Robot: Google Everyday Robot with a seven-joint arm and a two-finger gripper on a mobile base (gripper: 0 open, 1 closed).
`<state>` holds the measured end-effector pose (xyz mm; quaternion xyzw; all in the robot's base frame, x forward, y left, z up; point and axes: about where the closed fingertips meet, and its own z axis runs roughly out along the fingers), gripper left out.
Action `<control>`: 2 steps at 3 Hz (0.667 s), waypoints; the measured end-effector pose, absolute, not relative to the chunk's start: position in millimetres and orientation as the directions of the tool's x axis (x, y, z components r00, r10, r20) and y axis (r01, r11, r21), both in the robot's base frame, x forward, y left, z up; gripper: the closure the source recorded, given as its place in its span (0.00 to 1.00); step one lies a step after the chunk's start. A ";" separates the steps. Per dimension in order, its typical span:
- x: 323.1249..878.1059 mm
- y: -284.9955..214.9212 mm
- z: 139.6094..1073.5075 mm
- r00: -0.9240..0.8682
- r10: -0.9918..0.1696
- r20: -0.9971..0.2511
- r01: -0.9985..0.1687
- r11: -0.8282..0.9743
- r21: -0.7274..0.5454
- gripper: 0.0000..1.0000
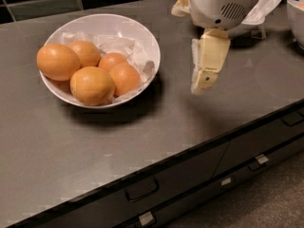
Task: Pick orange from white bowl
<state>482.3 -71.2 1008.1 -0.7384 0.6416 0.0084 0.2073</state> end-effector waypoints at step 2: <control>486.0 -17.3 995.0 0.220 -0.899 -0.379 -0.949 -0.108 -0.297 0.00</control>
Offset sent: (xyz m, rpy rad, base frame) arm 0.0116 0.1118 -0.0297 0.2360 0.0214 0.0966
